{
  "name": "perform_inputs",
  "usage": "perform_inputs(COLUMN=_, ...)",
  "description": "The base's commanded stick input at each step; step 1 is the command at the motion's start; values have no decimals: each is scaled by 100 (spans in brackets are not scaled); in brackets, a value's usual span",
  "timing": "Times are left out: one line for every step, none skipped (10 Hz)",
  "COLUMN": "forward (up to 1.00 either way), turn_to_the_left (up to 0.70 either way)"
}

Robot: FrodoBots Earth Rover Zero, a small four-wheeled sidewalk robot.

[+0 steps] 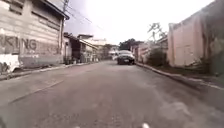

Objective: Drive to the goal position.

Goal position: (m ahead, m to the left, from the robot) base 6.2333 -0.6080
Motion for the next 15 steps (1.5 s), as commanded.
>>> perform_inputs(forward=100, turn_to_the_left=1)
perform_inputs(forward=100, turn_to_the_left=1)
perform_inputs(forward=100, turn_to_the_left=1)
perform_inputs(forward=100, turn_to_the_left=1)
perform_inputs(forward=100, turn_to_the_left=1)
perform_inputs(forward=100, turn_to_the_left=1)
perform_inputs(forward=100, turn_to_the_left=1)
perform_inputs(forward=100, turn_to_the_left=1)
perform_inputs(forward=100, turn_to_the_left=1)
perform_inputs(forward=100, turn_to_the_left=1)
perform_inputs(forward=100, turn_to_the_left=1)
perform_inputs(forward=100, turn_to_the_left=1)
perform_inputs(forward=100, turn_to_the_left=1)
perform_inputs(forward=100, turn_to_the_left=1)
perform_inputs(forward=100, turn_to_the_left=1)
